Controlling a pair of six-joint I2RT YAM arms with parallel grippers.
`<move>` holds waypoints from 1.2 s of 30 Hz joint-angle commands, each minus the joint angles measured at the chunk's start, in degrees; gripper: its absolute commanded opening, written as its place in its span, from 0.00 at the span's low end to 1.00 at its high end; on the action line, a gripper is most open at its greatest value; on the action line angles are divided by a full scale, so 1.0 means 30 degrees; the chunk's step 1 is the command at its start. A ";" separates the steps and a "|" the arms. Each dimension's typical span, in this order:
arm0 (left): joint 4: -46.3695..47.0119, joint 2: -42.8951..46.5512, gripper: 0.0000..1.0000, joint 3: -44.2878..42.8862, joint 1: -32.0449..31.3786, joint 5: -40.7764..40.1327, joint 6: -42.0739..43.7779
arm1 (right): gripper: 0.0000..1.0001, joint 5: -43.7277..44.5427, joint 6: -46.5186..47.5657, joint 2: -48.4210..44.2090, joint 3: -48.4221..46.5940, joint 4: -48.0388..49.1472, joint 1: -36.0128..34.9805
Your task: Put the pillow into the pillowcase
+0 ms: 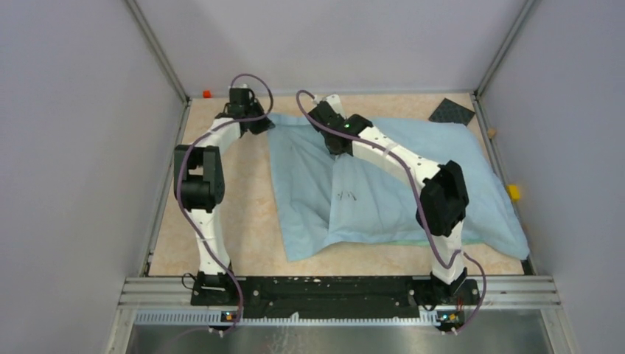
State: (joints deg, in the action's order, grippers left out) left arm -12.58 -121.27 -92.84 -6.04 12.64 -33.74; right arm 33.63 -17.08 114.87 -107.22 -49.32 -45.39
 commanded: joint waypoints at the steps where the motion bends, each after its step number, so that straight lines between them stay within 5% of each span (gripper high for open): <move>1: 0.0705 0.1057 0.00 -0.1157 0.1755 -0.0744 -0.0355 | 0.00 0.0609 -0.0101 -0.0785 0.1142 0.0244 0.0741; 6: 0.1225 -0.0720 0.02 -0.2981 0.1549 0.2308 -0.0225 | 0.01 -0.2366 -0.0121 0.1611 -0.0449 0.2091 0.1124; 8: 0.0815 -0.0847 0.23 -0.3342 0.1283 0.2524 0.0264 | 0.23 -0.4056 -0.0106 0.2298 -0.1650 0.2618 0.1208; 10: 0.0022 -0.0172 0.57 -0.3188 0.1168 0.2013 0.0787 | 0.46 -0.5359 -0.0277 0.2445 -0.2718 0.2761 0.1191; 14: -0.0957 0.2398 0.79 -0.1265 0.1165 0.0806 0.1643 | 0.58 -0.7227 -0.0628 0.1440 -0.3556 0.2880 0.1097; 22: 0.0223 0.8150 0.78 0.5631 -0.1183 0.3537 0.0856 | 0.63 -0.7711 -0.2498 -0.4208 0.0545 0.4010 0.1499; 30: 0.1723 0.8581 0.80 0.8815 -0.6126 0.3011 -0.0878 | 0.63 -0.5951 -0.2534 -0.9530 0.8510 0.4369 0.4047; 33: 0.1546 0.8174 0.73 0.8807 -0.6881 0.2572 -0.0925 | 0.64 -0.6161 -0.2434 -1.1029 1.1093 0.4870 0.5438; 36: 0.1851 0.8257 0.51 0.9354 -0.7204 0.2442 -0.1154 | 0.64 -0.6234 -0.2224 -1.1872 1.2794 0.5626 0.5852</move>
State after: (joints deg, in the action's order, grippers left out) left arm -10.41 -97.10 -66.19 -27.22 21.52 -35.92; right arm 14.44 -24.10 82.78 -73.41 -35.90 -28.91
